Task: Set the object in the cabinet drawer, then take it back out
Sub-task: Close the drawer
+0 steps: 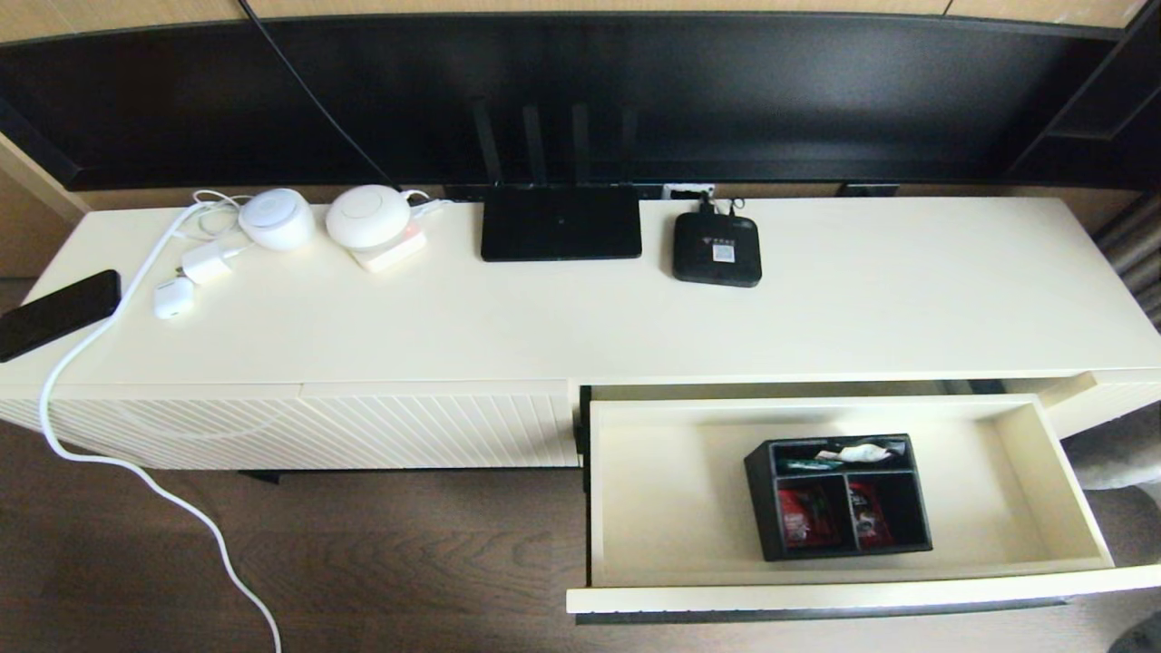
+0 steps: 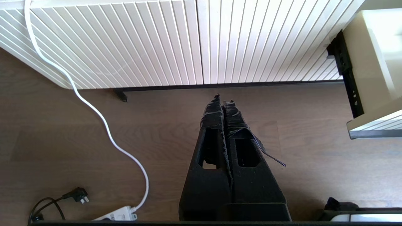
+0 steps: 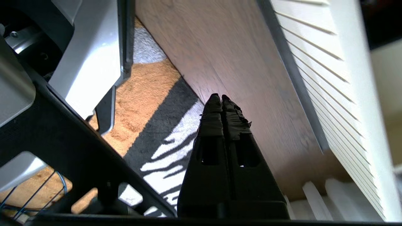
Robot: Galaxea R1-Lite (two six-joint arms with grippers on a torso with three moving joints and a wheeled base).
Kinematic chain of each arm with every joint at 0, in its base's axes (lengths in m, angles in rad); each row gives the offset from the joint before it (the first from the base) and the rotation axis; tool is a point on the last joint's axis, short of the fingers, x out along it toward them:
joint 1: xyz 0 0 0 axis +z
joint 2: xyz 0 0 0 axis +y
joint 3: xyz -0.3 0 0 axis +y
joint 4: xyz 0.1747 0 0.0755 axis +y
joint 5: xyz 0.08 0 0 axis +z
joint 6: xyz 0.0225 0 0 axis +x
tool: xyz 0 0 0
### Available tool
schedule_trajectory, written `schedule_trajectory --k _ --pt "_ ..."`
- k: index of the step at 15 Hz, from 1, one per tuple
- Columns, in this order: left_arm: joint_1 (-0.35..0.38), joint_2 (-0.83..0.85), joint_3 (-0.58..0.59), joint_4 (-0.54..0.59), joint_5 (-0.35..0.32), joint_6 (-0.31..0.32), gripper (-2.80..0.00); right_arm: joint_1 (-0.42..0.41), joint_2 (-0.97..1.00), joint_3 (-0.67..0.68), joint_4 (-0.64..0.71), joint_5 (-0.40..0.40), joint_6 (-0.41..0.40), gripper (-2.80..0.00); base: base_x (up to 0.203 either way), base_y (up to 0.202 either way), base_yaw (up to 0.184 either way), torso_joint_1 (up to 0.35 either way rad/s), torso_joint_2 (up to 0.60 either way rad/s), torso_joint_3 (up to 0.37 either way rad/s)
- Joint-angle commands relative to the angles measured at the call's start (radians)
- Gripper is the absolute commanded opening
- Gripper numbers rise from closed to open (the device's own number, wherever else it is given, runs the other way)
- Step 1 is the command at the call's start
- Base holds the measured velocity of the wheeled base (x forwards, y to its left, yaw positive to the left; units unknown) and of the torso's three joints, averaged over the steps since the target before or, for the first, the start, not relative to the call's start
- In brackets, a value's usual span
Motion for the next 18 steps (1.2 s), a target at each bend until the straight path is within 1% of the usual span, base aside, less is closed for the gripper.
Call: schedule_trajectory --k 1,3,5,7,9,12,13,14,16,18 --pt "0.0 0.002 0.001 0.0 0.0 0.0 -2.8 0.002 0.124 0.07 -0.13 0.006 -0.025 -2.8 0.0 0.0 0.0 0.0 0.0 0.0" --pt "0.0 0.001 -0.001 -0.001 0.0 0.0 -2.8 0.0 0.205 0.102 -0.242 0.008 -0.041 -2.8 0.0 0.0 0.0 0.0 0.0 0.0" --pt "0.0 0.002 -0.001 0.0 0.0 0.0 -2.8 -0.013 0.264 0.102 -0.309 0.005 -0.04 -2.8 0.0 0.0 0.0 0.0 0.0 0.0" --pt "0.0 0.001 0.0 -0.001 0.0 0.0 -2.8 -0.024 0.313 0.098 -0.41 0.0 -0.04 -2.8 0.0 0.0 0.0 0.0 0.0 0.0" --pt "0.0 0.002 0.001 -0.001 0.0 0.0 -2.8 -0.054 0.384 0.098 -0.514 -0.003 -0.041 -2.8 0.0 0.0 0.0 0.0 0.0 0.0" --pt "0.0 0.002 0.0 -0.001 0.0 0.0 -2.8 -0.076 0.491 0.099 -0.718 -0.016 -0.041 -2.8 0.0 0.0 0.0 0.0 0.0 0.0" --pt "0.0 0.002 0.0 -0.001 0.0 0.0 -2.8 -0.078 0.515 0.099 -0.767 -0.019 -0.041 -2.8 0.0 0.0 0.0 0.0 0.0 0.0" --pt "0.0 0.0 0.0 0.0 0.0 0.0 -2.8 -0.079 0.533 0.1 -0.811 -0.022 -0.041 -2.8 0.0 0.0 0.0 0.0 0.0 0.0" --pt "0.0 0.001 0.0 0.0 0.0 0.0 -2.8 -0.082 0.544 0.097 -0.855 -0.024 -0.04 -2.8 0.0 0.0 0.0 0.0 0.0 0.0" --pt "0.0 0.002 0.001 0.0 0.0 0.0 -2.8 -0.093 0.565 0.094 -0.921 -0.049 -0.042 -2.8 0.0 0.0 0.0 0.0 0.0 0.0"
